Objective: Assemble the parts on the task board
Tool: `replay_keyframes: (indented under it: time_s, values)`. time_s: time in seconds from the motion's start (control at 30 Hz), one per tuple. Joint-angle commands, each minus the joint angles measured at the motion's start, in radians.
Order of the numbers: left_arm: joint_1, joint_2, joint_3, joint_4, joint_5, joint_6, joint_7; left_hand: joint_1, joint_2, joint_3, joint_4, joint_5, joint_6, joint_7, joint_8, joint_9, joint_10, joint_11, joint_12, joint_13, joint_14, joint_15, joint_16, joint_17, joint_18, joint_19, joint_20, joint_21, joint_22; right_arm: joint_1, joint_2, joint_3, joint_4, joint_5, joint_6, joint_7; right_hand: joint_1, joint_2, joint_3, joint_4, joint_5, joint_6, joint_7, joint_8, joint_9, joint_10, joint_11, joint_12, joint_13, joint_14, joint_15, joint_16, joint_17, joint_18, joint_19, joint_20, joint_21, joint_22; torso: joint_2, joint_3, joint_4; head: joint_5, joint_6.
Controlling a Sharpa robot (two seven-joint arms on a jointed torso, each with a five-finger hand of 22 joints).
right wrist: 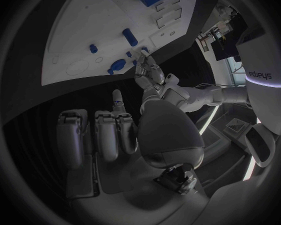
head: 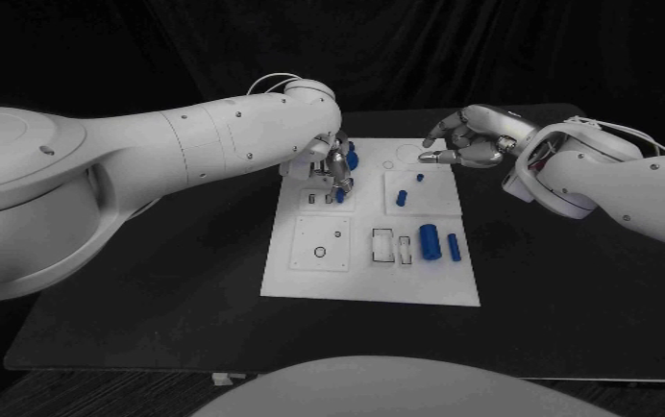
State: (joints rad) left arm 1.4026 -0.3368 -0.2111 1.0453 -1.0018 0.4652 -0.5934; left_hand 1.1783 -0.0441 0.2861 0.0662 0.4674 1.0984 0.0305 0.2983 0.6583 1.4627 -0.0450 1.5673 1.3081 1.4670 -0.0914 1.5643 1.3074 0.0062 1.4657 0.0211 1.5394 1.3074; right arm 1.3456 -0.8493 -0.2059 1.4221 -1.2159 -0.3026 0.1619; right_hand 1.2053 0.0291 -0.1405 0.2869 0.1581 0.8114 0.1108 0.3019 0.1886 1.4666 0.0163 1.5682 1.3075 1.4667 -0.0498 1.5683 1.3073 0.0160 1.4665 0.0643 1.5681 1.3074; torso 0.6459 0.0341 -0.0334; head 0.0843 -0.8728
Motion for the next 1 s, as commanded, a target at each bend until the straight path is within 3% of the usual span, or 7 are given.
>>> replay_keyframes:
  time_s: [0.03,0.3,0.57,0.8,1.0]
  values:
    - [-0.002,-0.008,0.001,0.01,0.007,-0.04,-0.001,-0.007,0.0,0.164,-0.159,0.001,-0.009,0.0,0.005,0.003,0.108,-0.001,0.004,0.263,0.104,-0.005,0.007,0.263,0.007,0.075,-0.005,-0.004,0.216,-0.003,-0.002,0.001,0.0,-0.001,0.004,-0.016,0.004,0.008,-0.008,0.0,-0.003,0.008,0.001,0.003,0.001,0.104,0.005,0.003,0.263,0.104,0.008,0.003,0.263,-0.015,0.102,0.004,-0.002,0.262,-0.001,0.0001,-0.0009,0.002,0.0]
    - [-0.002,-0.048,0.001,0.052,0.007,-0.131,0.003,-0.014,0.003,0.179,-0.164,-0.016,-0.016,0.002,0.006,0.014,0.108,0.001,0.004,0.263,0.104,-0.004,0.007,0.263,0.008,0.074,-0.004,-0.006,0.215,-0.005,-0.005,0.001,-0.001,-0.001,0.001,-0.016,0.005,0.008,-0.008,0.0,-0.003,0.008,0.001,0.004,0.001,0.104,0.005,0.003,0.263,0.104,0.008,0.003,0.263,-0.014,0.101,0.004,-0.004,0.261,-0.003,0.0009,0.0004,0.004,0.0]
    - [-0.002,-0.106,0.001,0.114,0.007,-0.268,0.017,-0.014,0.006,0.186,-0.166,-0.033,-0.021,0.003,0.005,0.02,0.108,0.002,0.004,0.263,0.104,-0.002,0.007,0.263,0.009,0.071,-0.003,-0.009,0.211,-0.008,-0.01,0.001,-0.001,-0.001,-0.001,-0.018,0.005,0.008,-0.009,-0.001,-0.003,0.008,0.001,0.004,0.001,0.104,0.005,0.003,0.263,0.104,0.009,0.003,0.263,-0.014,0.1,0.004,-0.004,0.261,-0.004,-0.0002,0.0024,0.006,0.0]
    - [-0.002,-0.167,0.0,0.183,0.007,-0.381,0.023,-0.014,0.006,0.187,-0.167,-0.036,-0.022,0.004,0.005,0.021,0.108,0.002,0.004,0.263,0.104,-0.002,0.007,0.263,0.01,0.069,-0.003,-0.012,0.207,-0.01,-0.01,0.001,-0.002,-0.001,-0.001,-0.023,0.005,0.008,-0.009,-0.001,-0.003,0.008,0.001,0.004,0.001,0.104,0.005,0.003,0.263,0.104,0.009,0.003,0.263,-0.014,0.1,0.004,-0.004,0.261,-0.004,-0.0003,0.0021,0.02,0.0]
    - [-0.002,-0.207,0.0,0.235,0.007,-0.43,0.028,-0.015,0.009,0.189,-0.165,-0.037,-0.022,0.004,0.005,0.022,0.108,0.003,0.004,0.263,0.104,-0.002,0.007,0.263,0.01,0.068,-0.002,-0.013,0.206,-0.014,-0.009,0.001,-0.004,-0.001,0.001,-0.026,0.006,0.008,-0.009,-0.001,-0.003,0.008,0.001,0.003,0.001,0.104,0.005,0.003,0.263,0.104,0.009,0.003,0.263,-0.013,0.099,0.004,-0.006,0.26,-0.003,-0.0005,0.0027,0.033,0.0]
